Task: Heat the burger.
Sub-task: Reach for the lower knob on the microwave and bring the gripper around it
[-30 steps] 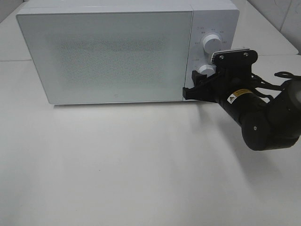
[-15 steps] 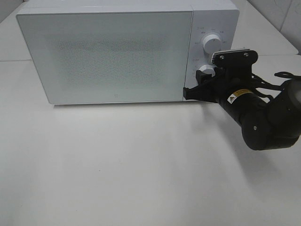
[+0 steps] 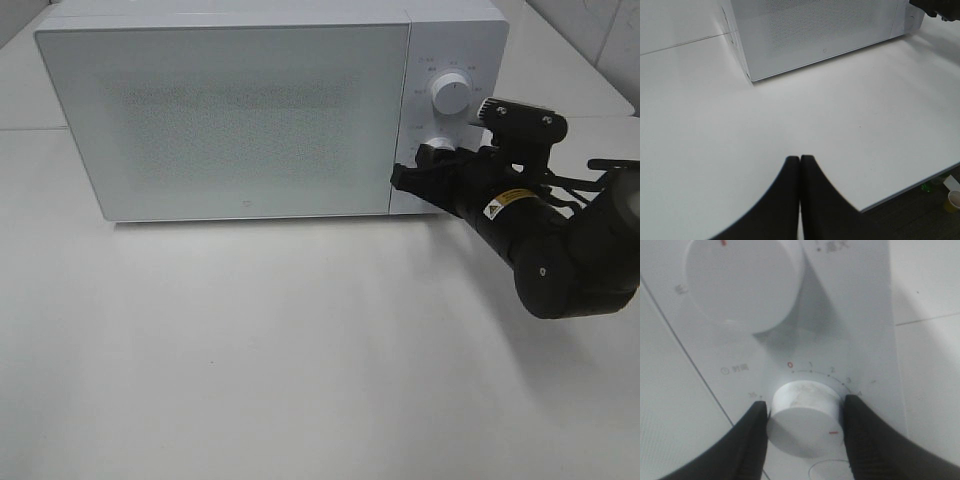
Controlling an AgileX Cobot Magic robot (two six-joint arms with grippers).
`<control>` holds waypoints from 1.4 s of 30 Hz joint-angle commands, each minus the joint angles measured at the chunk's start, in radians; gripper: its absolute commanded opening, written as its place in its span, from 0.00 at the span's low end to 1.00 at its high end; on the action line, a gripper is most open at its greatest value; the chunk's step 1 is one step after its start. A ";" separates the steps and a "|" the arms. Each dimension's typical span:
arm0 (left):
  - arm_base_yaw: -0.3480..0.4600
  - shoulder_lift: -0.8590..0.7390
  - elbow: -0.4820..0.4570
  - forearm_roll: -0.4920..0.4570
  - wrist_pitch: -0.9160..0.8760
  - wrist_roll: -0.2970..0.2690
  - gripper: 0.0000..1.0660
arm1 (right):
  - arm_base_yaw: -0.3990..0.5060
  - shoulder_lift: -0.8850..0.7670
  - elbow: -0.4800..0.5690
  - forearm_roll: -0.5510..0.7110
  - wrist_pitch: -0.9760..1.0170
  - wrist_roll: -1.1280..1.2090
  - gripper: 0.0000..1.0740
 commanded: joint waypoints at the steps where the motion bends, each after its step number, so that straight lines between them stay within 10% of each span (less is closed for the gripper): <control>1: 0.000 -0.020 0.002 -0.004 0.000 0.001 0.00 | -0.006 -0.003 -0.017 -0.010 -0.034 0.131 0.00; 23: 0.000 -0.020 0.002 -0.004 0.000 0.001 0.00 | -0.006 -0.003 -0.017 -0.010 -0.192 1.204 0.00; 36: 0.000 -0.020 0.002 -0.004 0.000 0.001 0.00 | -0.006 -0.003 -0.015 -0.010 -0.205 1.294 0.00; 42: 0.000 -0.020 0.002 -0.004 0.000 0.001 0.00 | -0.006 -0.003 -0.014 0.001 -0.205 1.294 0.29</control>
